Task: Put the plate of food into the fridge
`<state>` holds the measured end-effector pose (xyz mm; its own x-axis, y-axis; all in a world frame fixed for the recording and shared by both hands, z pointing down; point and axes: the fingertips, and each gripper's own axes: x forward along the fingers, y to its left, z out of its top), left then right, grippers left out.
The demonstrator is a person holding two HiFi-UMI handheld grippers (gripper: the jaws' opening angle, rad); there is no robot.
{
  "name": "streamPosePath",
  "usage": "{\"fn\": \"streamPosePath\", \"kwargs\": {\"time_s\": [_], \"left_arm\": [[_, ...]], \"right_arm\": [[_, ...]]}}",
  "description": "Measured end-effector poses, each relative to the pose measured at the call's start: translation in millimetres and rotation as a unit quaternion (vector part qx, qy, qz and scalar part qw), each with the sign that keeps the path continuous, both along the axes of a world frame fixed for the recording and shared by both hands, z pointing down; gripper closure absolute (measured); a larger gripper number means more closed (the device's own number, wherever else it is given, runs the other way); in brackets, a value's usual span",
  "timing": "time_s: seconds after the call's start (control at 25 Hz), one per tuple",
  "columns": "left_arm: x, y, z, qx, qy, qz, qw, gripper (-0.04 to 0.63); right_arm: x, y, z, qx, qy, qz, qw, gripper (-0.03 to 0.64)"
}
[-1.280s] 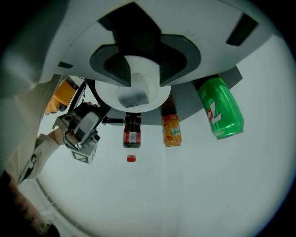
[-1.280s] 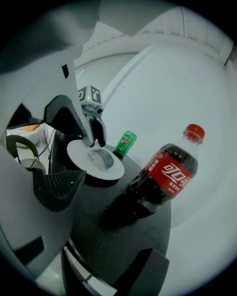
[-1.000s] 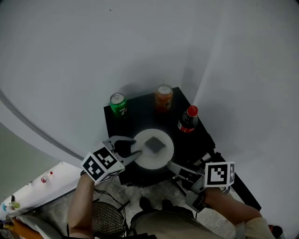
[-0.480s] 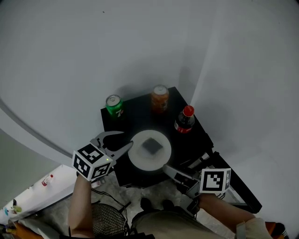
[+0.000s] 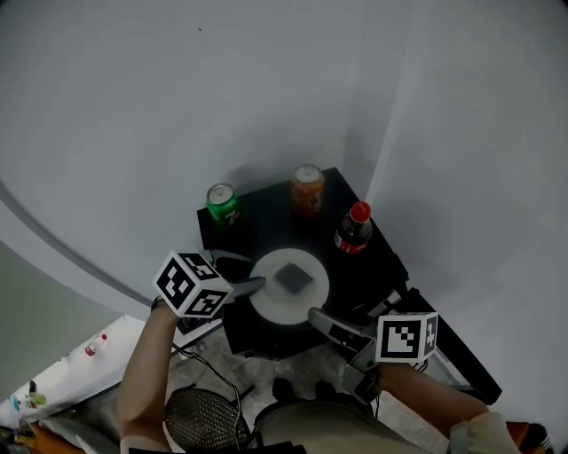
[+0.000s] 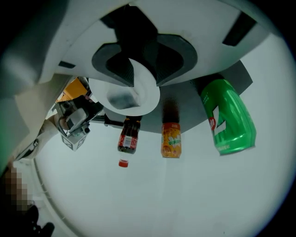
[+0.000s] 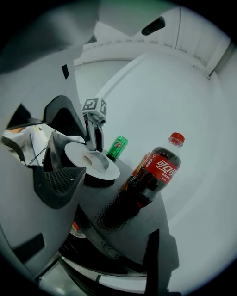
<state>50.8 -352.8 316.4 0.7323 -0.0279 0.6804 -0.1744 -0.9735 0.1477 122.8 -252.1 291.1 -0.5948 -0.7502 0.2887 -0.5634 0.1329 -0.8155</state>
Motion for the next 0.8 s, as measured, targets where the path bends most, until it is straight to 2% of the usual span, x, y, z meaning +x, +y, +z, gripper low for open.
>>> {"fn": "streamPosePath", "kwargs": {"time_s": [0.16,0.24,0.36,0.68,0.8], "left_arm": [[-2,6,-2,0.021,0.006,0.008,0.9997,0.445],[-2,11,-3,0.031,0.009,0.018,0.9993,0.448],[-1,18,-4,0.041,0.012,0.030,0.9986,0.448],[4,31,-4,0.058,0.019,0.047,0.9970,0.451],[7,38,-5,0.063,0.020,0.052,0.9964,0.451]], "right_arm": [[-4,9,0,0.008,-0.037,0.001,0.999,0.399],[-5,15,1,0.009,-0.071,0.006,0.997,0.399],[-2,27,13,-0.008,-0.104,0.017,0.994,0.402],[-4,27,27,-0.021,-0.100,0.017,0.995,0.402],[-3,27,28,-0.020,-0.097,0.019,0.995,0.437]]}}
